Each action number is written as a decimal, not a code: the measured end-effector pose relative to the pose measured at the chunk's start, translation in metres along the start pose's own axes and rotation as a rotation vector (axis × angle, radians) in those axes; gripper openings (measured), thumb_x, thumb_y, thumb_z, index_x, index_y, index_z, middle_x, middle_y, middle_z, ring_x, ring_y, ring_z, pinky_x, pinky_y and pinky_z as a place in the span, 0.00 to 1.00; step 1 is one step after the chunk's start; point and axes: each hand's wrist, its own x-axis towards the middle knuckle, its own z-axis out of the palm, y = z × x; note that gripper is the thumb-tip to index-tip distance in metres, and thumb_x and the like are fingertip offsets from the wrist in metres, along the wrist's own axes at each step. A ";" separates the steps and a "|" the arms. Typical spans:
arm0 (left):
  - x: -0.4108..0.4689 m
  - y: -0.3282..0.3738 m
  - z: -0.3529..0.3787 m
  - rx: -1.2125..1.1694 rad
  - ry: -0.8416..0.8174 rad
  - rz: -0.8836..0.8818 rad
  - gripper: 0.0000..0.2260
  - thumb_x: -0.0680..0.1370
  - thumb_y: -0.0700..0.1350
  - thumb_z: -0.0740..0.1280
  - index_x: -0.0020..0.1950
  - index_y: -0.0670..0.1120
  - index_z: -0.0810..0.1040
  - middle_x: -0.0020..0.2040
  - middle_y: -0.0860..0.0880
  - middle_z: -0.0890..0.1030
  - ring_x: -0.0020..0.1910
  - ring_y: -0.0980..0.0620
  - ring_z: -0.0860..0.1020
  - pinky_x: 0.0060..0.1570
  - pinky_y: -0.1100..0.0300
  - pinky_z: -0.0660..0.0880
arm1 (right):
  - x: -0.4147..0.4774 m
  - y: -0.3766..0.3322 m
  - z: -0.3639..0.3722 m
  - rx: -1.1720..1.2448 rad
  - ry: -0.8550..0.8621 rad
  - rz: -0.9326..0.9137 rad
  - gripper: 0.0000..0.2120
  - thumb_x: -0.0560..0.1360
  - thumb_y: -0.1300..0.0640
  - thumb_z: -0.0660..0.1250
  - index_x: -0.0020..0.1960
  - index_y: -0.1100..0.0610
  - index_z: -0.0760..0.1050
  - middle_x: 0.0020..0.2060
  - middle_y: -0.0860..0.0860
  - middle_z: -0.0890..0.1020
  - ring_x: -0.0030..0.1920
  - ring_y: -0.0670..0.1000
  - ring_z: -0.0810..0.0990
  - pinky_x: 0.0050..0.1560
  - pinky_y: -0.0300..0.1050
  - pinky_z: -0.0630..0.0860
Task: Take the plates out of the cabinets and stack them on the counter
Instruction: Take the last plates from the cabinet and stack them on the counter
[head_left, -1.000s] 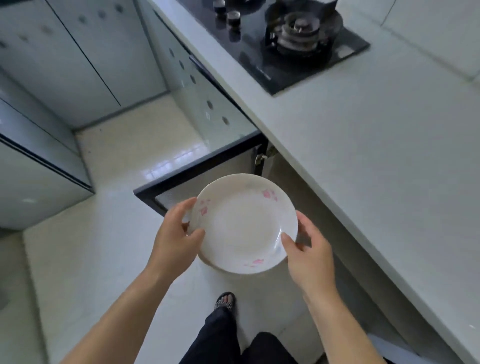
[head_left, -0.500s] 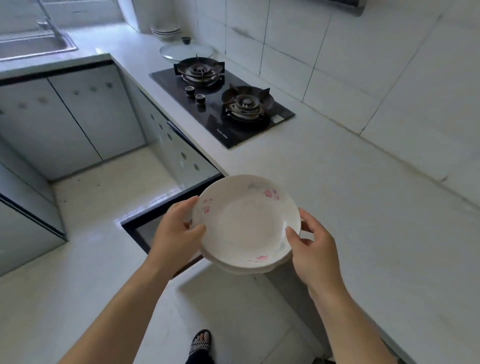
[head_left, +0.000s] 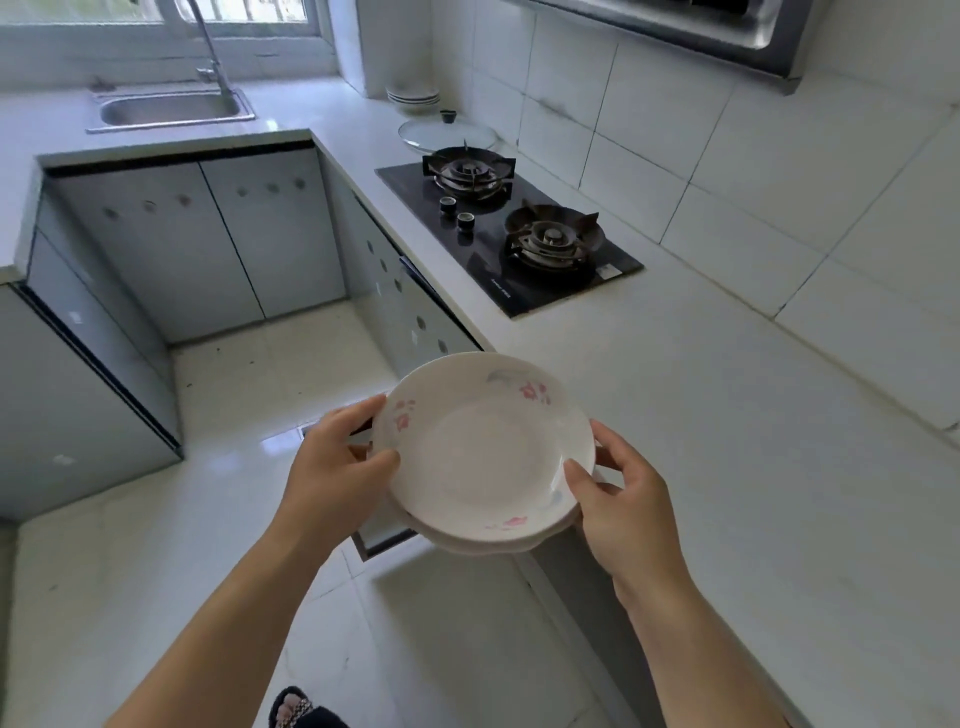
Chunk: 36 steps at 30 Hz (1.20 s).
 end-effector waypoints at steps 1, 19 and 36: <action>0.003 0.001 -0.009 -0.006 0.010 -0.004 0.23 0.71 0.31 0.63 0.60 0.52 0.77 0.56 0.47 0.79 0.42 0.49 0.80 0.43 0.59 0.76 | 0.002 -0.005 0.009 -0.009 -0.009 -0.009 0.20 0.75 0.61 0.66 0.62 0.43 0.73 0.49 0.34 0.76 0.53 0.46 0.78 0.55 0.47 0.79; 0.065 -0.057 -0.323 -0.030 0.447 -0.167 0.28 0.64 0.40 0.67 0.64 0.54 0.74 0.57 0.49 0.79 0.45 0.48 0.81 0.47 0.48 0.80 | 0.010 -0.090 0.354 0.007 -0.492 -0.048 0.20 0.75 0.62 0.66 0.64 0.48 0.71 0.51 0.43 0.77 0.41 0.47 0.82 0.37 0.37 0.80; 0.251 -0.065 -0.432 -0.020 0.466 -0.235 0.26 0.68 0.39 0.68 0.63 0.57 0.73 0.55 0.47 0.79 0.45 0.48 0.81 0.49 0.46 0.80 | 0.140 -0.124 0.539 0.036 -0.535 0.050 0.21 0.74 0.64 0.67 0.64 0.49 0.73 0.50 0.46 0.78 0.41 0.51 0.83 0.46 0.52 0.81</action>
